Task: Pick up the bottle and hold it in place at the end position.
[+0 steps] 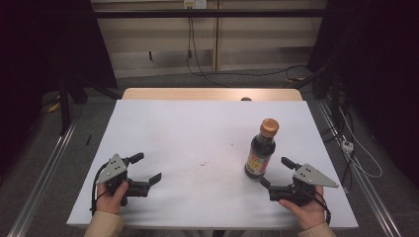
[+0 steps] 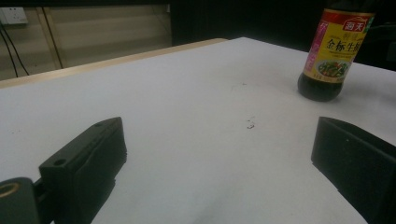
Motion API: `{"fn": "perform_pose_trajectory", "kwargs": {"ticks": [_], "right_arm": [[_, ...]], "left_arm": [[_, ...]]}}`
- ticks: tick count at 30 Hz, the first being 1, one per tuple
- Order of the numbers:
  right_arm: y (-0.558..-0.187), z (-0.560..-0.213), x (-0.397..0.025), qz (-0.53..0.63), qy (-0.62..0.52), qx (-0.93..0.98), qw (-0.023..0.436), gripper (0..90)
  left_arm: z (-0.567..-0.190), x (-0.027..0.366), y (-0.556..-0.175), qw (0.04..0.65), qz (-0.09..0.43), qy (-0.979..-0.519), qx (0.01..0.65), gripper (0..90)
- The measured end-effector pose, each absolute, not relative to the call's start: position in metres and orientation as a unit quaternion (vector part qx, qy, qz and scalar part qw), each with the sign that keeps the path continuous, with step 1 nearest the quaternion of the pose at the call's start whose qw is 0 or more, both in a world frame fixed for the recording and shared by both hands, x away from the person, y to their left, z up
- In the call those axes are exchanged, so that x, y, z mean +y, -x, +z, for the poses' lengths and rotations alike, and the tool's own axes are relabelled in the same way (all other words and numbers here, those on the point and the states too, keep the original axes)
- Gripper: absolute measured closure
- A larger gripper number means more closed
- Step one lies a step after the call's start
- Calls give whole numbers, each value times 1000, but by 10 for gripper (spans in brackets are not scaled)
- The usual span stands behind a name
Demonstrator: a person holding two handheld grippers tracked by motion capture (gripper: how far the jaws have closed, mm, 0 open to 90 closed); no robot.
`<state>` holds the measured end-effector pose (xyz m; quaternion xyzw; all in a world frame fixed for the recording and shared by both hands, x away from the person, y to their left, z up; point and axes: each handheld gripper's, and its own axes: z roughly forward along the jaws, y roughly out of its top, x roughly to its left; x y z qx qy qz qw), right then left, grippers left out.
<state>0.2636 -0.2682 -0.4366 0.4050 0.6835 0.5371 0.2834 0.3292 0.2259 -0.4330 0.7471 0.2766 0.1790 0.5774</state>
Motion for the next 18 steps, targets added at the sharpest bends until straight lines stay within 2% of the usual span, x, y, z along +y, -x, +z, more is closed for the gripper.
{"fn": "perform_pose_trajectory", "kwargs": {"ticks": [18], "right_arm": [[-284, -421, -257, 561, -385, 683, 265, 74]], "left_arm": [[-433, 224, -328, 576, 182, -749, 273, 34]]}}
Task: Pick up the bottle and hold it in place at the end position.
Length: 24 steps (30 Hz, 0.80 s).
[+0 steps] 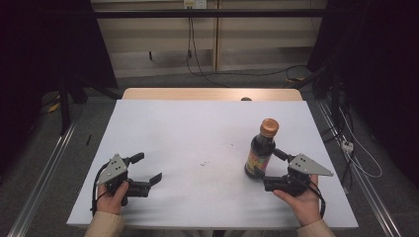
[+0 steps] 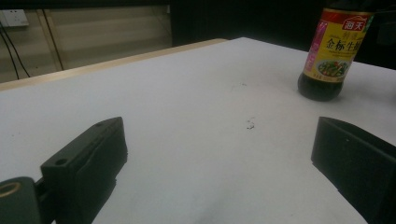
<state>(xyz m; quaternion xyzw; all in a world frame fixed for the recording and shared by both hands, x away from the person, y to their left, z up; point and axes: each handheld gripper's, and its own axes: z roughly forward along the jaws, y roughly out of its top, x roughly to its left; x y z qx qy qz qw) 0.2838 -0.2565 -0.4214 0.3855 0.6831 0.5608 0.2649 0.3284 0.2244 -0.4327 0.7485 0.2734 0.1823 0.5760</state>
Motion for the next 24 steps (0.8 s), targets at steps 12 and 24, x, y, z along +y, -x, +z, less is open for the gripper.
{"fn": "perform_pose_trajectory", "kwargs": {"ticks": [12, 24], "right_arm": [[-297, -420, -247, 561, -394, 682, 256, 126], [-308, -412, -242, 567, -414, 664, 258, 228]], "left_arm": [[-433, 224, -328, 577, 184, -748, 273, 34], [-434, 223, -328, 574, 184, -749, 274, 36]]}}
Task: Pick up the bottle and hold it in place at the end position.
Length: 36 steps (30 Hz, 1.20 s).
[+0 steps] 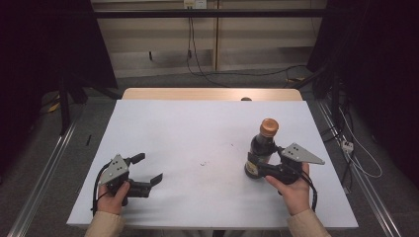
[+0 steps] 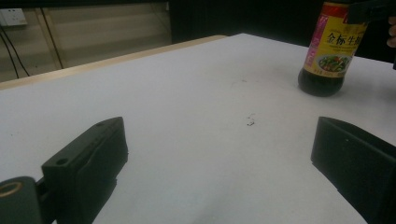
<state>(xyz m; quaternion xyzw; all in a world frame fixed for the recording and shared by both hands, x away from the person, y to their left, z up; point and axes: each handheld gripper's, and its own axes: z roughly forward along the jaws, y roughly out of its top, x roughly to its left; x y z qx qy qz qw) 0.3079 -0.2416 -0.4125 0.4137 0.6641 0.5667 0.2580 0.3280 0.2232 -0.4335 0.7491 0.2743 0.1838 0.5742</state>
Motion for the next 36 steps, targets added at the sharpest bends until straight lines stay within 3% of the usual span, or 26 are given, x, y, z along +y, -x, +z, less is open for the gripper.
{"fn": "perform_pose_trajectory", "kwargs": {"ticks": [16, 36], "right_arm": [[-313, -411, -232, 536, -408, 677, 295, 304], [-327, -409, -232, 551, -365, 697, 277, 314]], "left_arm": [[-434, 223, -329, 569, 185, -752, 276, 39], [-435, 224, -329, 569, 185, -752, 276, 39]]}}
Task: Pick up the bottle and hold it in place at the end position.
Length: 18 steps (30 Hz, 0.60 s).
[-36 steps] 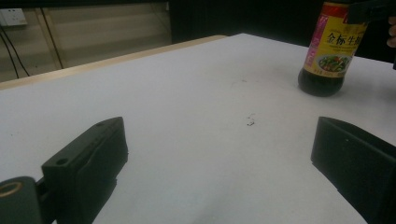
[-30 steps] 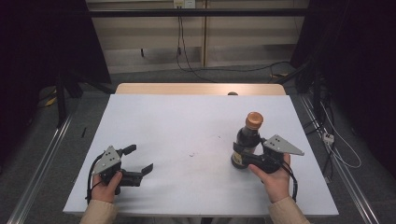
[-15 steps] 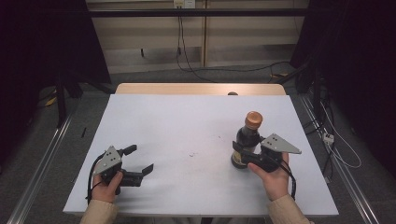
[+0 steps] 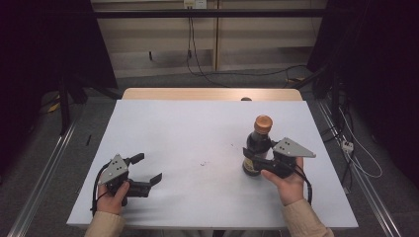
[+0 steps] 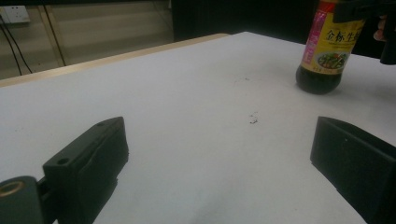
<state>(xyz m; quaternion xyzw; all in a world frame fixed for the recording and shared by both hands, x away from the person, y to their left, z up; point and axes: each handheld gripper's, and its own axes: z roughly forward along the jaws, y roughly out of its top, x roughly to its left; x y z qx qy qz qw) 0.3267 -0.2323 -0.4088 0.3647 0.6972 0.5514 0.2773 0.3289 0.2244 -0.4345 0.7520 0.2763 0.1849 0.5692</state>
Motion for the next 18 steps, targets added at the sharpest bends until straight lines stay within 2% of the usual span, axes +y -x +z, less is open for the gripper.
{"fn": "perform_pose_trajectory", "kwargs": {"ticks": [9, 18], "right_arm": [[-341, -393, -217, 560, -346, 703, 269, 313], [-355, -391, -206, 564, -334, 715, 245, 313]], "left_arm": [[-435, 223, -329, 570, 181, -753, 275, 40], [-435, 224, -328, 570, 180, -753, 276, 40]]}}
